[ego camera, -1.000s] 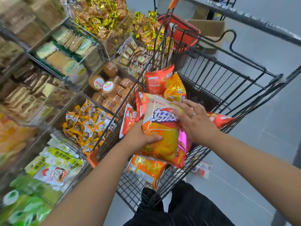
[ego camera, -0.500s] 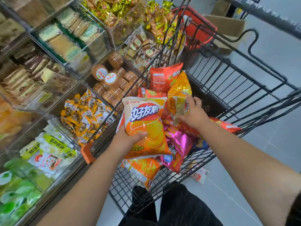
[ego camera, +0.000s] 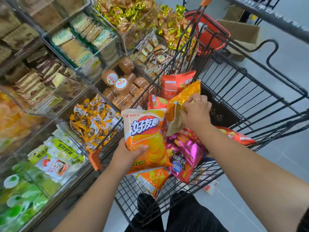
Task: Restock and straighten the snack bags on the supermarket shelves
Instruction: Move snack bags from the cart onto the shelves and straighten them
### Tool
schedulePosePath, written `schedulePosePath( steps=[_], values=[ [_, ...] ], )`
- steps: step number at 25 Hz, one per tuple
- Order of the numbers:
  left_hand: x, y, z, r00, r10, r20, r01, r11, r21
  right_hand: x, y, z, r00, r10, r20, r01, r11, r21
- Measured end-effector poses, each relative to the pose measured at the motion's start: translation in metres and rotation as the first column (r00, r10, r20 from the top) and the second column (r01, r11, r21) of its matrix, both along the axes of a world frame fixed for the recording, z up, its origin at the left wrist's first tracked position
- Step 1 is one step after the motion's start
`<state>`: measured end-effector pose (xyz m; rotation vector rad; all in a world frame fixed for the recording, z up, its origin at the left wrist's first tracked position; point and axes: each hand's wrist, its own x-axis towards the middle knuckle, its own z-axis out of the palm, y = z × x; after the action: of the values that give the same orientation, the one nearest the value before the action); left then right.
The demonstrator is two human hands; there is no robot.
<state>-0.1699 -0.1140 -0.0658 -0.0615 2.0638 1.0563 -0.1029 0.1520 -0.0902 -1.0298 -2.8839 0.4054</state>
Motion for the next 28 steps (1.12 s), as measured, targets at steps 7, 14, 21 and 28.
schedulePosePath(
  steps=[7,14,21,28],
  values=[
    [-0.015,-0.026,0.001,0.99,0.144,-0.002,-0.144,0.989,0.031,-0.046,0.005,0.017,0.943,-0.322,-0.083,0.268,0.882,-0.387],
    [-0.02,-0.028,-0.008,0.979,0.205,0.01,-0.205,0.979,0.004,-0.037,0.015,-0.01,0.853,-0.52,-0.036,0.164,0.333,-0.928],
    [-0.001,-0.016,-0.03,0.951,0.298,0.08,-0.299,0.954,0.003,-0.006,0.0,-0.055,0.98,0.008,0.197,0.159,0.557,-0.815],
    [0.002,-0.023,-0.023,0.968,0.23,0.102,-0.233,0.972,0.016,0.024,0.003,-0.027,0.949,-0.312,-0.051,0.112,0.484,-0.868]
  ],
)
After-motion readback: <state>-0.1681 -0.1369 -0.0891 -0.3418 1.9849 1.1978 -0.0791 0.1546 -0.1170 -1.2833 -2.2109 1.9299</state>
